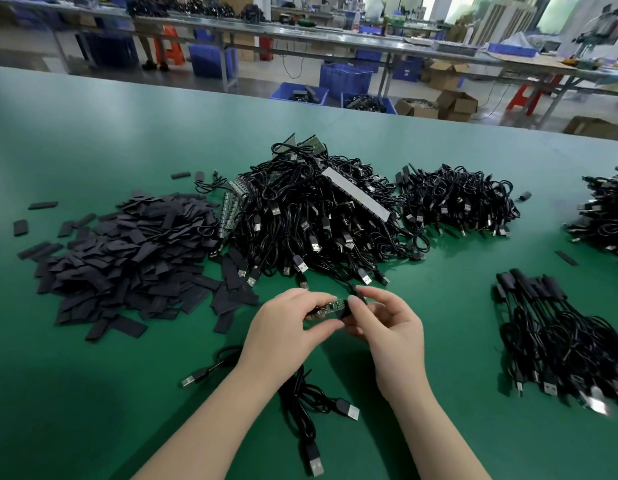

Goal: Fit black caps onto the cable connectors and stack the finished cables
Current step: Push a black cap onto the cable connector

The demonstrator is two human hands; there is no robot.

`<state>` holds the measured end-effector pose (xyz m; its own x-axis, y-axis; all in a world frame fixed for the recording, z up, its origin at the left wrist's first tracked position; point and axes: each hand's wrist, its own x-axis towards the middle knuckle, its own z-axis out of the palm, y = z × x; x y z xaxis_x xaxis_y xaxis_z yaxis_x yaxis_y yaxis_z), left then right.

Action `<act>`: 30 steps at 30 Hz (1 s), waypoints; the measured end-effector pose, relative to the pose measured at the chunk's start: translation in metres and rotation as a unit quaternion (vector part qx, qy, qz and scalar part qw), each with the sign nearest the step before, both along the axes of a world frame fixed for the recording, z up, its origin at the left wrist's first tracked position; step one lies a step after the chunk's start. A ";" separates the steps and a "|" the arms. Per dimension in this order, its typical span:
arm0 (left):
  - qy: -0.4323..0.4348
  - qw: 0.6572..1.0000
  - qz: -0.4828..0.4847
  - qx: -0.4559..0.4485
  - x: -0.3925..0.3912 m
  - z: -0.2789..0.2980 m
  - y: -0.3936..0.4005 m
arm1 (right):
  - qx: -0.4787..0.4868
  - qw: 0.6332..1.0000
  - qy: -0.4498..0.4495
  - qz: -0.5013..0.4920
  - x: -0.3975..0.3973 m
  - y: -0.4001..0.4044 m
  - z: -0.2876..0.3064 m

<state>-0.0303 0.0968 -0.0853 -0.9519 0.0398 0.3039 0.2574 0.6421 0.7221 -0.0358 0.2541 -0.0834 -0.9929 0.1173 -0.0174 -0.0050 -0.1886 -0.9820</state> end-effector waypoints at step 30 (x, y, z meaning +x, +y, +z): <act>-0.039 0.991 -0.039 0.125 -0.005 -0.003 -0.005 | 0.006 0.999 0.034 0.028 0.000 0.007 0.006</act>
<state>-0.0357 0.0915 -0.0886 -0.9700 0.0468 0.2386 0.2358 0.4204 0.8761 -0.0357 0.2615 -0.0772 -0.9967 0.0619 0.0516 -0.0620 -0.1790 -0.9819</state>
